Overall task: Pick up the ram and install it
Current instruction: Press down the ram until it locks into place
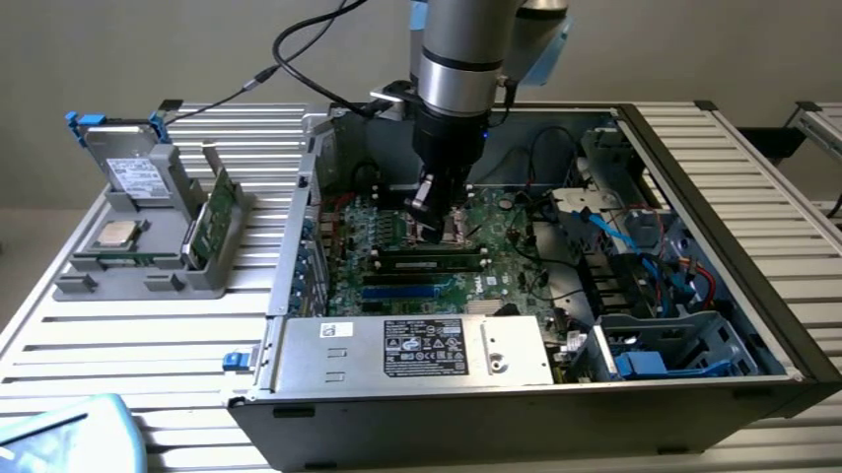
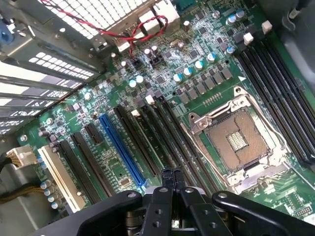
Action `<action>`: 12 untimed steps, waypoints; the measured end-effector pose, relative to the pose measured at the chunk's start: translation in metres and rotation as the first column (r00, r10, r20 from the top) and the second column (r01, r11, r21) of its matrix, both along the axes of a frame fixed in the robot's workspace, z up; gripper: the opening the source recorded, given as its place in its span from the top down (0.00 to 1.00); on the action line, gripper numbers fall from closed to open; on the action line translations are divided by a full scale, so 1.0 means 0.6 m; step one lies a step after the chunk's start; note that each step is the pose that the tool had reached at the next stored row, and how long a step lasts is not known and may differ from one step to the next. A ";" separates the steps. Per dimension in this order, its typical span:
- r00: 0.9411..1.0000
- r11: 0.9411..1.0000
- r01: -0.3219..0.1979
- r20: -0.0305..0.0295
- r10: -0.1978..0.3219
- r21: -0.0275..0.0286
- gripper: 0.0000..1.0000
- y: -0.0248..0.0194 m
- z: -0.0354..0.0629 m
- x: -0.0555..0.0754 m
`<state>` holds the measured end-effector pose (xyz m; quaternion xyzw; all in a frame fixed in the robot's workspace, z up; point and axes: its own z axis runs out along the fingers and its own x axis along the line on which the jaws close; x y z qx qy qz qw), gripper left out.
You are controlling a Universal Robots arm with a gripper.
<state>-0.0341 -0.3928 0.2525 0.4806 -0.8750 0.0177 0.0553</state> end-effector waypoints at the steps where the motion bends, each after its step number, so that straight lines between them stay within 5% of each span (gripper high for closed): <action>1: 1.000 1.000 0.010 0.005 -0.010 -0.002 0.89 0.0000 0.000 0.000; 7: 0.997 0.998 0.070 0.033 -0.070 -0.009 0.89 -0.0001 0.000 0.000; 12: 0.991 0.992 0.130 0.044 -0.129 -0.011 0.89 0.0000 0.000 0.000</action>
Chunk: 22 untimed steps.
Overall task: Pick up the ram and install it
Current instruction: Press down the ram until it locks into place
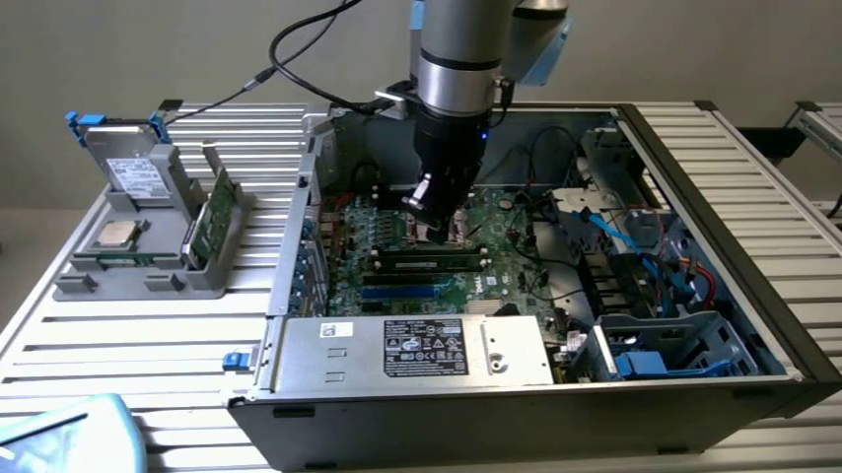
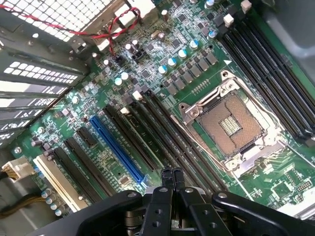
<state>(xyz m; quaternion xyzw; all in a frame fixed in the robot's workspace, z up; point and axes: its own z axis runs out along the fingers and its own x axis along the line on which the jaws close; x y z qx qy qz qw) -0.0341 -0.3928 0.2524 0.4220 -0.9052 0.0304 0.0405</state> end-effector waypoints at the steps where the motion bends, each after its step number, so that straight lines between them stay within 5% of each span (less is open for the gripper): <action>1: 1.000 1.000 0.012 0.002 -0.012 0.000 0.89 0.0000 0.000 0.000; 12: 0.988 0.988 0.155 0.017 -0.155 -0.002 0.89 0.0000 -0.001 0.000; 22: 0.957 0.958 0.288 0.025 -0.288 -0.003 0.89 0.0000 -0.001 0.000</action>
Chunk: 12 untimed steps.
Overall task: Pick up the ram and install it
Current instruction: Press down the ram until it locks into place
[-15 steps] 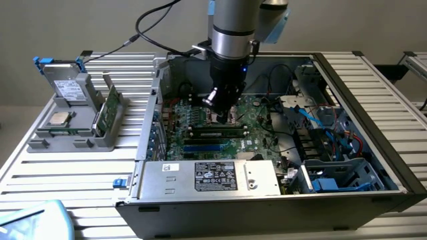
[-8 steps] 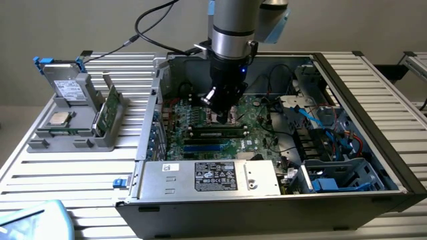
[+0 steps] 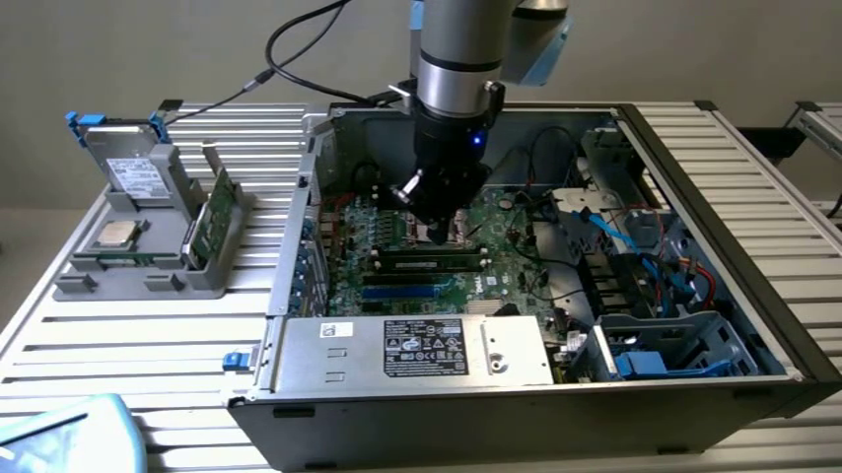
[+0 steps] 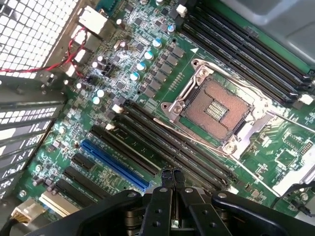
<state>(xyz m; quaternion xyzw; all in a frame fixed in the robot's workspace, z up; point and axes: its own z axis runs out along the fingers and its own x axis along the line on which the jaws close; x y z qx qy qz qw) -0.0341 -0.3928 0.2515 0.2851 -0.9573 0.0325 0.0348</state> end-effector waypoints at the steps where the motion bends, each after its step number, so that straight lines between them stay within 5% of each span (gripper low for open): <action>1: 1.000 1.000 0.014 0.001 -0.014 0.000 0.89 0.0000 0.000 0.000; 12: 0.987 0.987 0.163 0.010 -0.163 -0.003 0.89 0.0000 -0.001 0.000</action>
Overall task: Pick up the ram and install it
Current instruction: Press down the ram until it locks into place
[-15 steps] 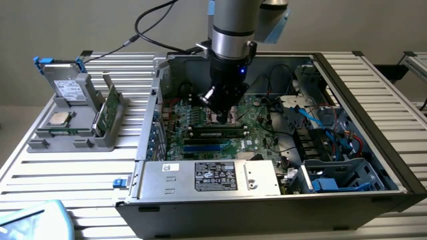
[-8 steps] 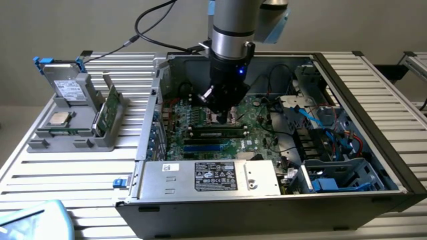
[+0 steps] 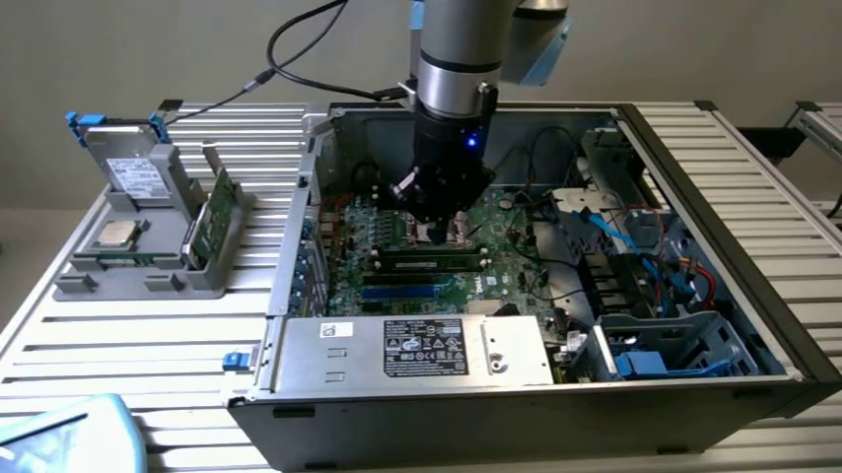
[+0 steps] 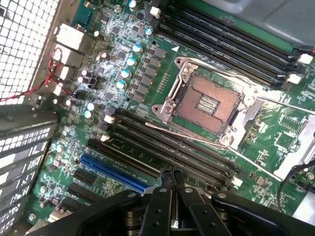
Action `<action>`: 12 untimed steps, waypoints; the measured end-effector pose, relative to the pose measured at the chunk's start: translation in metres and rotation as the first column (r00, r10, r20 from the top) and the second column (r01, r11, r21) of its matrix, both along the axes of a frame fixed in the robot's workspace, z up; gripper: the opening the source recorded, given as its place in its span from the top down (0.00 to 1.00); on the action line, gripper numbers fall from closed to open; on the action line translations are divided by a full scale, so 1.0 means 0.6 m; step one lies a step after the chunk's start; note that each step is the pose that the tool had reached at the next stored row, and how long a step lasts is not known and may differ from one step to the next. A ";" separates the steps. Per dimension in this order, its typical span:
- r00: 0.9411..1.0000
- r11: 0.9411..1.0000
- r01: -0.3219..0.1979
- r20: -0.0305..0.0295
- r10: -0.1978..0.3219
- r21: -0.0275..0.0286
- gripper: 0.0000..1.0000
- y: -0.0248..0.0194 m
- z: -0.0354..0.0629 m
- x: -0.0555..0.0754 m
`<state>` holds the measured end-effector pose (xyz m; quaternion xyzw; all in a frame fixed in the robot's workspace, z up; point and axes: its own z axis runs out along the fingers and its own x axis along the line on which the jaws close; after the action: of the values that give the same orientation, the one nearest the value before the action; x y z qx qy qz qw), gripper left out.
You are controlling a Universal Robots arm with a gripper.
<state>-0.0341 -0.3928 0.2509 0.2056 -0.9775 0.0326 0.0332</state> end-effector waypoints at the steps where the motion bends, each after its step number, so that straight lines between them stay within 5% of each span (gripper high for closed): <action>1: 1.000 1.000 0.014 0.001 -0.014 0.000 0.89 0.0000 0.000 0.000; 12: 0.988 0.988 0.155 0.008 -0.155 -0.001 0.89 0.0000 0.000 0.000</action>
<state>-0.0341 -0.3928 0.2507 0.1287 -0.9907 0.0314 0.0317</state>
